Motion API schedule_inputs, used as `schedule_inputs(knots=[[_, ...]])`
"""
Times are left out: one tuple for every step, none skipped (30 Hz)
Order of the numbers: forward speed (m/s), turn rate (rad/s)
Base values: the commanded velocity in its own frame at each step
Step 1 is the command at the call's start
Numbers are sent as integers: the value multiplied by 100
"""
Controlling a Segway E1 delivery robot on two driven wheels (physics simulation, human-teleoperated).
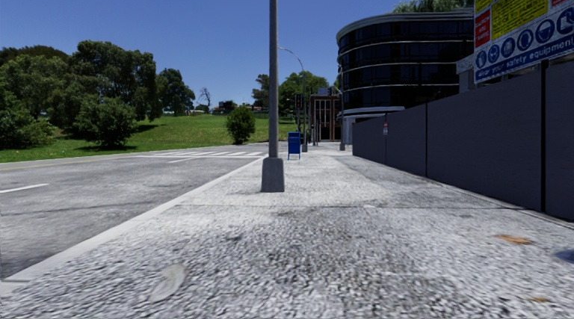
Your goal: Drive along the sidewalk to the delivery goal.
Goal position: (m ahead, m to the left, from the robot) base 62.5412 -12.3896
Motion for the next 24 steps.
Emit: schedule_inputs(knots=[[200, -5], [200, -5], [200, -5], [200, -6], [200, -6], [200, -7], [200, -10], [200, -10], [200, -18], [200, -20], [200, -21], [200, -21], [200, -21], [200, -21], [200, -24], [200, -24], [200, -28], [200, -29], [200, -30], [200, -30], [200, -34], [200, -37], [200, -38], [200, -38]])
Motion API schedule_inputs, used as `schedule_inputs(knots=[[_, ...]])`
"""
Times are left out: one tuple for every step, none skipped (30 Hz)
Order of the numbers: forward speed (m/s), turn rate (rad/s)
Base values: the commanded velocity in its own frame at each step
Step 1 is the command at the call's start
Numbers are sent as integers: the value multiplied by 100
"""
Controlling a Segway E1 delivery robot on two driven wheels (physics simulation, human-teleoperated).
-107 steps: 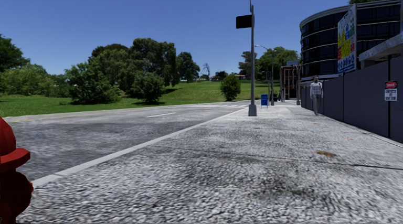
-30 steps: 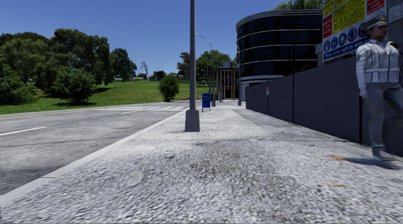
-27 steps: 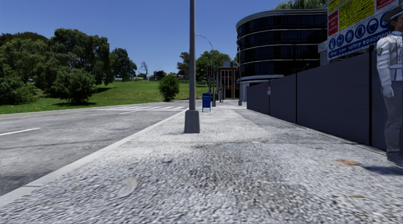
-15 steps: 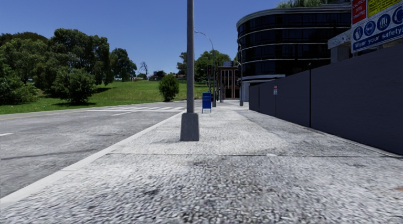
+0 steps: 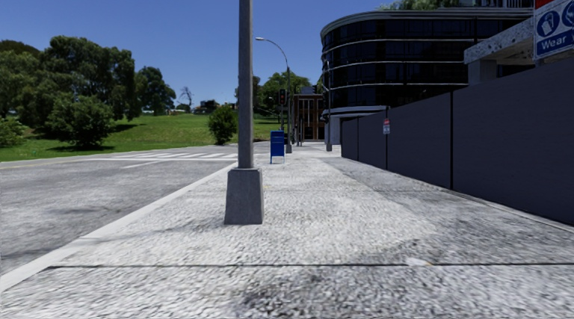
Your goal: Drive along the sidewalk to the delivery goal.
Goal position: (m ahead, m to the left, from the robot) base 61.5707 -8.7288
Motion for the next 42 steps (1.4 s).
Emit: schedule_inputs(knots=[[200, -39], [200, -39], [200, -39], [200, -39], [200, -39], [200, -39], [200, -39], [200, -39], [200, -39], [200, -39], [200, -39], [200, -39], [200, -39], [200, -39], [200, -39], [200, -39], [200, -39], [200, -39], [200, -39], [200, -39], [200, -16], [200, -16], [200, 0], [200, 0], [200, 0], [200, 0], [200, 0], [200, 0], [200, 0], [200, 0], [200, 0], [200, 0], [200, 0], [200, 0], [200, 0], [200, 0], [200, 0], [200, 0], [200, 0], [200, 0], [200, 0], [200, 0]])
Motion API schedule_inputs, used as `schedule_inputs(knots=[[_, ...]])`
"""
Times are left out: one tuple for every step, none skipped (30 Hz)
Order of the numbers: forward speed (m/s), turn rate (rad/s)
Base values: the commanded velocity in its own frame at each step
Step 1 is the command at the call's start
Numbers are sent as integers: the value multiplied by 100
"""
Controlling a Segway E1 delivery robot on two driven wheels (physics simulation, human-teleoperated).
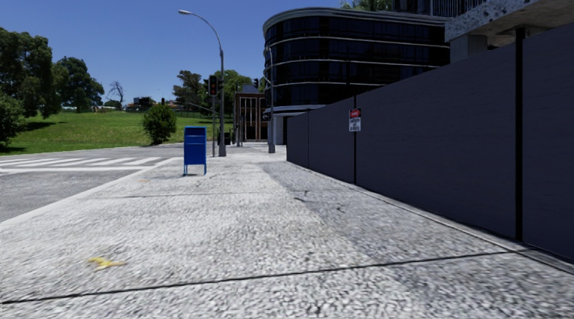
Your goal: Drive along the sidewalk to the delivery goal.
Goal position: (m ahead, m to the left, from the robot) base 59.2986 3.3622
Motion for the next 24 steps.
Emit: schedule_inputs(knots=[[200, 0], [200, 0], [200, 0], [200, 0], [200, 0], [200, 0], [200, 0], [200, 0], [200, 14], [200, 26], [200, 26], [200, 31], [200, 19], [200, 16], [200, 16], [200, 12], [200, 2], [200, 0], [200, 0], [200, 0], [200, 0], [200, 0], [200, 10], [200, 29]])
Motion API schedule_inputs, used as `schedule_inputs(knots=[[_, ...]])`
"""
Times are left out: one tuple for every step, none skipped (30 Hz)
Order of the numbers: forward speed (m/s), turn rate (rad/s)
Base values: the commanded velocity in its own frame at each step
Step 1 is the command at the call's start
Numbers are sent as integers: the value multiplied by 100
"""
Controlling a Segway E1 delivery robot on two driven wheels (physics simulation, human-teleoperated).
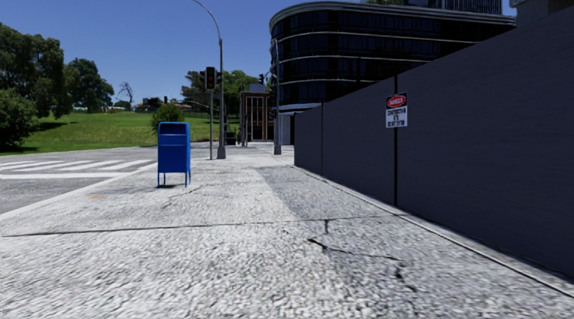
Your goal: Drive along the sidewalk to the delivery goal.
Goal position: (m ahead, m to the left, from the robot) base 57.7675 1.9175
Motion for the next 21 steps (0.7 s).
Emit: schedule_inputs(knots=[[200, 35], [200, 35], [200, 36], [200, 20], [200, 0], [200, 0], [200, 0], [200, 0], [200, 0], [200, 0], [200, 0], [200, 0], [200, 0], [200, 0], [200, 4], [200, 7], [200, 7], [200, 7], [200, 10], [200, 14], [200, 22]])
